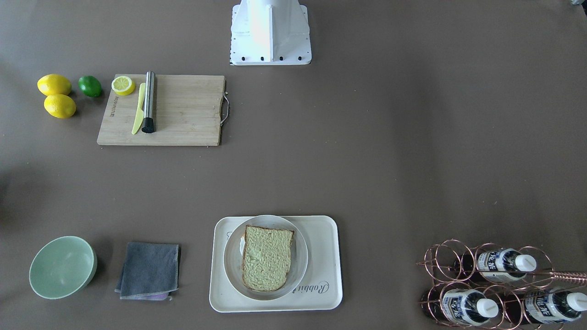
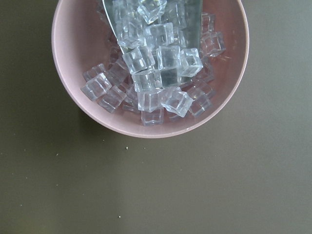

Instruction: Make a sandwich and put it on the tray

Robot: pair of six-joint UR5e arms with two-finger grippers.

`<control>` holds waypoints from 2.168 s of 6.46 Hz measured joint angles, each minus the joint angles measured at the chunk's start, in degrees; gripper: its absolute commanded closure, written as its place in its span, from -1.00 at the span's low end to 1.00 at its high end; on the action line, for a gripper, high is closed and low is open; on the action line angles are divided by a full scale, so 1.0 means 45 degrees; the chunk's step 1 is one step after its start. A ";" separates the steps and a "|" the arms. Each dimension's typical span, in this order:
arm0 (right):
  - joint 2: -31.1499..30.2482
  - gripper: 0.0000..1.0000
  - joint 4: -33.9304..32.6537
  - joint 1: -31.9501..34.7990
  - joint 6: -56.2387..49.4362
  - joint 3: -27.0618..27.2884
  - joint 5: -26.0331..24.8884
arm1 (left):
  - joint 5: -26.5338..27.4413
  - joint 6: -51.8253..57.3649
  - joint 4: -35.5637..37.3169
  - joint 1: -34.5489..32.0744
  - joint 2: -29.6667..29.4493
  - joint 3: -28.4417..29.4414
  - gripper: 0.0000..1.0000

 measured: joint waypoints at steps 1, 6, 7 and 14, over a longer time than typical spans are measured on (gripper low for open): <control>-0.0085 -1.00 -0.0004 0.0000 0.0009 -0.0012 0.0019 | 0.0001 -0.0008 -0.0006 0.0007 0.0033 0.0016 -0.95; -0.0356 -1.00 -0.0001 0.0000 0.0016 0.0007 0.0056 | -0.0017 0.0011 -0.0026 0.0015 0.0190 0.0002 -0.95; -0.0420 -1.00 0.0007 0.0000 0.0011 0.0069 0.0061 | -0.0018 0.0012 -0.0027 0.0015 0.0202 -0.0005 -0.95; -0.0481 -1.00 0.0013 0.0000 -0.0022 0.0159 0.0051 | -0.0037 0.0011 -0.0027 0.0015 0.0229 -0.0030 -0.95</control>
